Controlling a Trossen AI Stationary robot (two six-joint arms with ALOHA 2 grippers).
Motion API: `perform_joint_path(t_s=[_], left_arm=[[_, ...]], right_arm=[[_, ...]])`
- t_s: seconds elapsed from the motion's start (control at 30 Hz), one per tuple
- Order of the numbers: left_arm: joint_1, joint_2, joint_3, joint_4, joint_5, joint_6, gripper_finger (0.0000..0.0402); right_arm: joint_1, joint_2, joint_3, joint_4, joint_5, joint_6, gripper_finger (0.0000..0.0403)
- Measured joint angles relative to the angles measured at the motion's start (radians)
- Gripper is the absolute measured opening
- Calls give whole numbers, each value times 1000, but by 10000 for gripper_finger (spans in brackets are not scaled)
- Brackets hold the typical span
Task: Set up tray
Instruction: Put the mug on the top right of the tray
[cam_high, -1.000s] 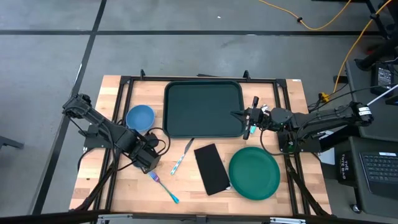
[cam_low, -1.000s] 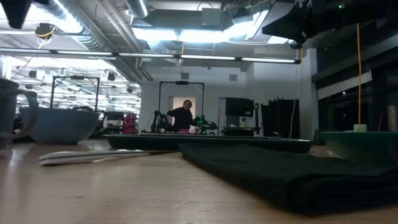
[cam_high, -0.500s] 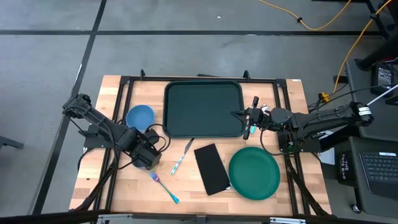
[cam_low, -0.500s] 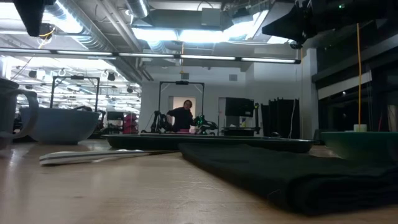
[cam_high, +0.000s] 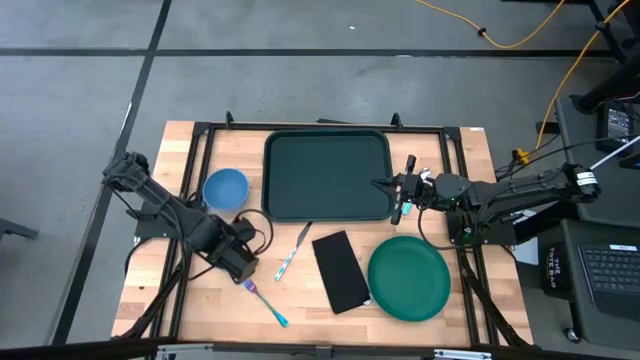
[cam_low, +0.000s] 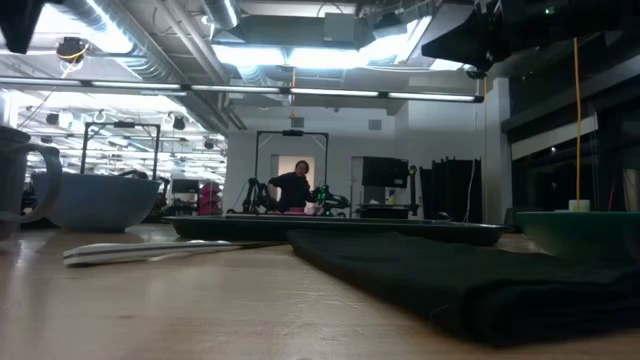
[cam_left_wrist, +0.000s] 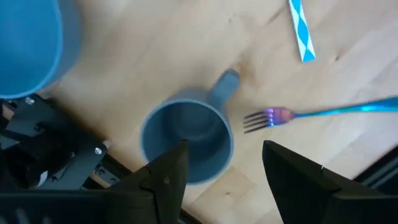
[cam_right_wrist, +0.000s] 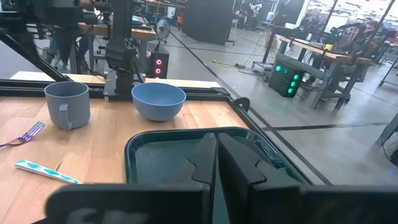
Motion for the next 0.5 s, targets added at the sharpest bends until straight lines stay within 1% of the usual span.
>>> perform_joint_path(t_s=[0.17,0.23,0.33,0.5], left_arm=[[-33,59,0,7,8,-10,195],[-39,84,0,7,33,-4,195],[-43,120,0,7,66,31,194],[-43,173,0,36,58,94,194]], right_arm=[[0,0,0,0,0,0,23],[0,0,0,0,0,0,23],[0,0,0,1,0,0,23],[0,0,0,1,0,0,23]])
